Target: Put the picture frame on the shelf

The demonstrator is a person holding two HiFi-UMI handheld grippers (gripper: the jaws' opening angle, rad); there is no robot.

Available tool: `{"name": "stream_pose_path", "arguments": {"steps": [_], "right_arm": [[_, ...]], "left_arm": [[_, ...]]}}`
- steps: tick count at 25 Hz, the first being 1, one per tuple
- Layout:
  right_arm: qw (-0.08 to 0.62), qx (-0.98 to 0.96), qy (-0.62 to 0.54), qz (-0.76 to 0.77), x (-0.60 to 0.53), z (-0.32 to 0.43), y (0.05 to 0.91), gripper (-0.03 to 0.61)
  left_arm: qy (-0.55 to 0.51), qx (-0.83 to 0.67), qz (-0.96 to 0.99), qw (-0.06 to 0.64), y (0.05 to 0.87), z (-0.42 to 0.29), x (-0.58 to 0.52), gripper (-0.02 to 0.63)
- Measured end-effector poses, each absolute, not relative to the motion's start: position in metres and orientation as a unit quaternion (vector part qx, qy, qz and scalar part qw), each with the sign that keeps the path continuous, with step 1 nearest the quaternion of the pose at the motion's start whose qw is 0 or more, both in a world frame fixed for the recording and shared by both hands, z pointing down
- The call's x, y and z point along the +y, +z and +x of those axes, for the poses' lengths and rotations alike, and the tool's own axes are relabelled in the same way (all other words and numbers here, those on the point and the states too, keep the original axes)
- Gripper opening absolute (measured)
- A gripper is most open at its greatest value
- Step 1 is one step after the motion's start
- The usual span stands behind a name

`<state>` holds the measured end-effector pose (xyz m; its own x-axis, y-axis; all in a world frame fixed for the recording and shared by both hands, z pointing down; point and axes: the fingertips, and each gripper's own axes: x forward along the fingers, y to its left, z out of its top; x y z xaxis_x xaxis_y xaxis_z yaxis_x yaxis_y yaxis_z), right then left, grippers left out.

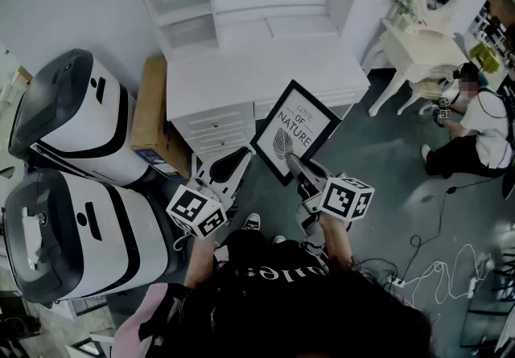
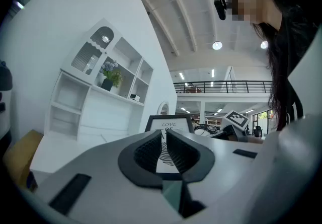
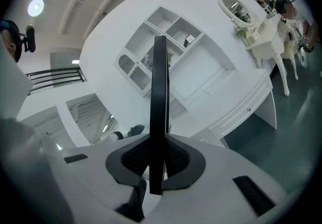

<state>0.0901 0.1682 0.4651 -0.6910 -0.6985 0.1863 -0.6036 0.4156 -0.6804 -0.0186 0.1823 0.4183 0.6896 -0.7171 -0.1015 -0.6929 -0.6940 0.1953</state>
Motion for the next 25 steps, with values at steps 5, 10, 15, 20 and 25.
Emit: {"name": "stream_pose_path", "arguments": {"steps": [5, 10, 15, 20, 25], "right_arm": [[0.071, 0.832, -0.383, -0.394, 0.151, 0.078, 0.467, 0.075], [0.07, 0.83, -0.382, -0.4, 0.129, 0.063, 0.467, 0.075], [0.07, 0.825, -0.383, -0.409, 0.107, 0.051, 0.47, 0.075], [0.074, 0.822, -0.378, -0.419, 0.086, 0.038, 0.471, 0.075], [0.075, 0.816, -0.379, -0.431, 0.077, 0.038, 0.477, 0.075]], "left_arm": [[-0.082, -0.373, 0.922, 0.067, 0.419, -0.032, 0.166, 0.04], [-0.087, -0.368, 0.923, 0.07, 0.42, -0.049, 0.143, 0.04], [-0.09, -0.355, 0.928, 0.072, 0.42, -0.06, 0.119, 0.04], [-0.09, -0.339, 0.934, 0.07, 0.423, -0.071, 0.097, 0.04], [-0.08, -0.324, 0.94, 0.072, 0.429, -0.072, 0.085, 0.04]]}}
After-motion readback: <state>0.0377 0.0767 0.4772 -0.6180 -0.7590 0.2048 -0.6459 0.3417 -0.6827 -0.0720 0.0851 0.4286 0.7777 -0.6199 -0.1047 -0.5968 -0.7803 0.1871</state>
